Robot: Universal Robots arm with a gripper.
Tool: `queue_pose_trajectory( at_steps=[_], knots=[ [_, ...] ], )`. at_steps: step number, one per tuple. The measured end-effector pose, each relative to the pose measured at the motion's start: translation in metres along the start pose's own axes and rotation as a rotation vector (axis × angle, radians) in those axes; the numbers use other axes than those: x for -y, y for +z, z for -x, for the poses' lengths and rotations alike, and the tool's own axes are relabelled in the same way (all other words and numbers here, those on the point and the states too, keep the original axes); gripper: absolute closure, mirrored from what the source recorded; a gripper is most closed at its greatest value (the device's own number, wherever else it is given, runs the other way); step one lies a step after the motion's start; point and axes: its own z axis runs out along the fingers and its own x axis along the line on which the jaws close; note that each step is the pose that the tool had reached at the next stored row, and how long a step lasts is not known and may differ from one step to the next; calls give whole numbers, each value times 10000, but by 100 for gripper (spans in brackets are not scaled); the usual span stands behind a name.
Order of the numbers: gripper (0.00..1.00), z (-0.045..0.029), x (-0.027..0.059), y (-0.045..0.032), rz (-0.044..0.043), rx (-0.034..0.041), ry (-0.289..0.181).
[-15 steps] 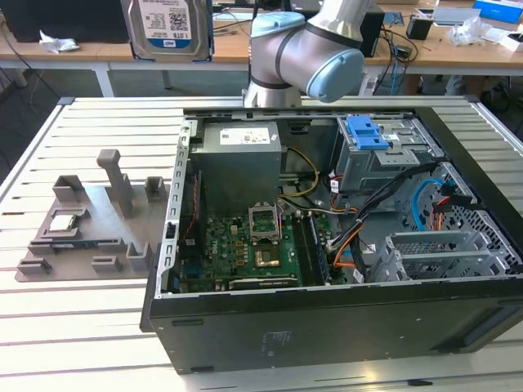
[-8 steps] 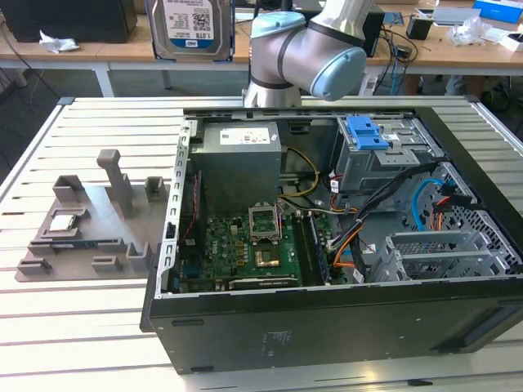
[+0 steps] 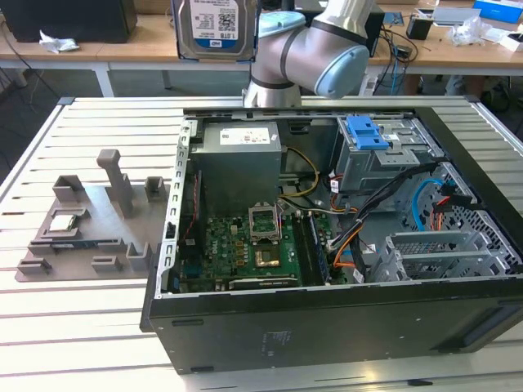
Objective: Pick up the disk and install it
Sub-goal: 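Pick up the disk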
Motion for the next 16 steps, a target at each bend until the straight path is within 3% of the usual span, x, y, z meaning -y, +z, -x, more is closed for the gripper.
queue_pose_trajectory(
  at_steps=[10, 16],
  knots=[
    [63, 15, 348, -8, 37, -2, 3],
    [63, -47, 432, -8, 48, -1, 3]
  ],
)
